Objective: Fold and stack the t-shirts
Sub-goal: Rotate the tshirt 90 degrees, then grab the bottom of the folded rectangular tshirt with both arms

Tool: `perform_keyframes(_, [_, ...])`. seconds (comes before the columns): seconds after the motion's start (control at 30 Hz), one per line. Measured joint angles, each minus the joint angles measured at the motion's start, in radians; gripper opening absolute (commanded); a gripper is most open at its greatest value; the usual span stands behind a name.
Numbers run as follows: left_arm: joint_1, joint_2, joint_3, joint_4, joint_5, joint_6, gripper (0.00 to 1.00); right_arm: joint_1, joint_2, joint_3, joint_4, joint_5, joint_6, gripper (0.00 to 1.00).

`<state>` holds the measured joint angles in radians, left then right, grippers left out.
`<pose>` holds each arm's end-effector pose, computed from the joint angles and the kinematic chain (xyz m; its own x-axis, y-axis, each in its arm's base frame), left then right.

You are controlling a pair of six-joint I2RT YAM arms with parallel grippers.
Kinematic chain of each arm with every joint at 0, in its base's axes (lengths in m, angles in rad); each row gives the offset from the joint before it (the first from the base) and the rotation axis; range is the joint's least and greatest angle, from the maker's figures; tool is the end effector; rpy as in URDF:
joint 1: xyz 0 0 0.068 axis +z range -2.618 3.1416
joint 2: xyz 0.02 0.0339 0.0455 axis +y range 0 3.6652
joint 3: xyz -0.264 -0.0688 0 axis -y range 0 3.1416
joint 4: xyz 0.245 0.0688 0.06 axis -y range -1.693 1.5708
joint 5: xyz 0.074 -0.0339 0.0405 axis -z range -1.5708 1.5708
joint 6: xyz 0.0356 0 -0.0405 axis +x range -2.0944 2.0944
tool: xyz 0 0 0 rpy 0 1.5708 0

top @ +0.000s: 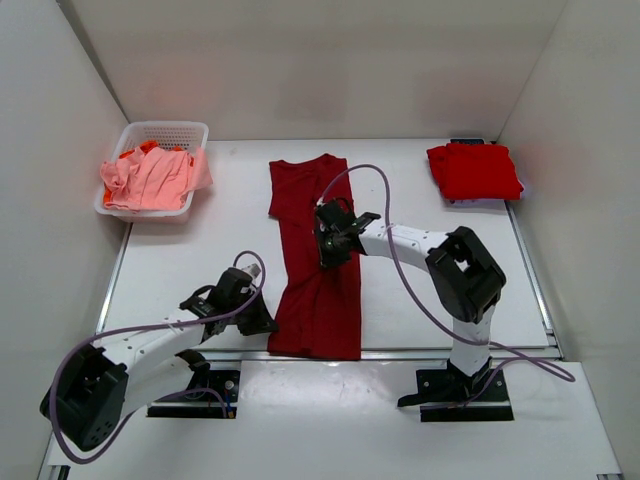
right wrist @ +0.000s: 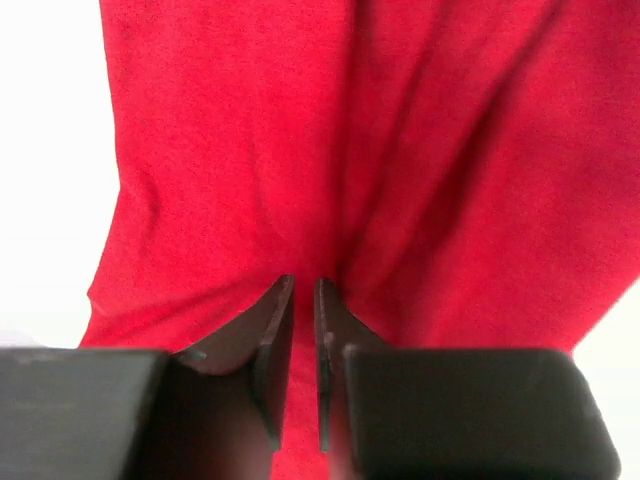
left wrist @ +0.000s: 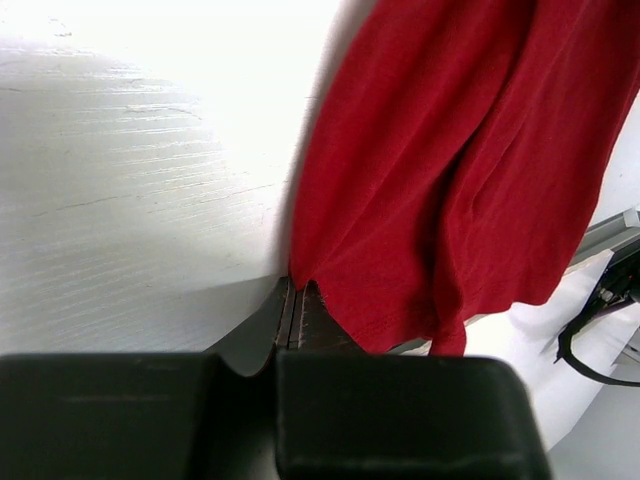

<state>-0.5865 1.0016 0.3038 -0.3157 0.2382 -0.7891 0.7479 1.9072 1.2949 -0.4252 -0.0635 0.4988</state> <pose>0.1298 -0.0963 0.1323 -0.9534 -0.1945 -0.2305 -0.0496 0.8549 -0.5164 0.2901 0.2722 0.1767 -0.8904 -0.1748 -0.4203 -0.3148 0.9034 0.2912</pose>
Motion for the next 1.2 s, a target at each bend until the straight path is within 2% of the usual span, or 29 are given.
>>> perform_keyframes(0.07, [0.000, -0.006, -0.003, 0.000, 0.000, -0.003, 0.00, -0.003, -0.027, -0.002, -0.012, 0.015, -0.006, 0.18])
perform_keyframes(0.13, [0.000, -0.013, -0.005, -0.008, 0.000, -0.006, 0.00, -0.010, -0.079, -0.020, -0.016, 0.024, -0.008, 0.27])
perform_keyframes(0.2, [-0.006, -0.024, -0.006, -0.024, -0.001, -0.011, 0.00, -0.020, -0.149, -0.050, -0.027, 0.028, -0.005, 0.32])
perform_keyframes(0.33, [-0.039, -0.064, -0.016, -0.058, -0.008, -0.029, 0.00, -0.055, -0.314, -0.190, -0.039, 0.020, 0.012, 0.42])
perform_keyframes(0.53, [-0.047, -0.098, -0.032, -0.075, -0.006, -0.050, 0.00, -0.031, -0.489, -0.515, -0.085, -0.013, 0.085, 0.44])
perform_keyframes(0.6, [-0.055, -0.090, -0.032, -0.069, -0.004, -0.055, 0.00, -0.001, -0.538, -0.605, -0.100, -0.045, 0.122, 0.47])
perform_keyframes(0.83, [-0.070, -0.063, -0.028, -0.045, 0.008, -0.069, 0.00, 0.071, -0.686, -0.748, -0.026, -0.160, 0.246, 0.50])
perform_keyframes(0.9, [-0.070, -0.063, -0.027, -0.045, 0.008, -0.070, 0.00, 0.085, -0.690, -0.763, 0.009, -0.190, 0.274, 0.46])
perform_keyframes(0.93, [-0.070, -0.063, -0.027, -0.045, 0.009, -0.070, 0.00, 0.093, -0.686, -0.766, 0.025, -0.200, 0.285, 0.33])
perform_keyframes(1.0, [-0.070, -0.063, -0.027, -0.046, 0.008, -0.072, 0.00, 0.110, -0.670, -0.766, 0.045, -0.215, 0.298, 0.17])
perform_keyframes(1.03, [-0.070, -0.064, -0.027, -0.047, 0.008, -0.072, 0.00, 0.117, -0.660, -0.765, 0.053, -0.222, 0.302, 0.05])
perform_keyframes(1.07, [-0.069, -0.066, -0.026, -0.050, 0.008, -0.072, 0.00, 0.123, -0.649, -0.764, 0.059, -0.230, 0.307, 0.00])
perform_keyframes(1.2, [-0.052, -0.090, -0.026, -0.086, 0.006, -0.071, 0.00, 0.127, -0.632, -0.753, 0.056, -0.258, 0.311, 0.00])
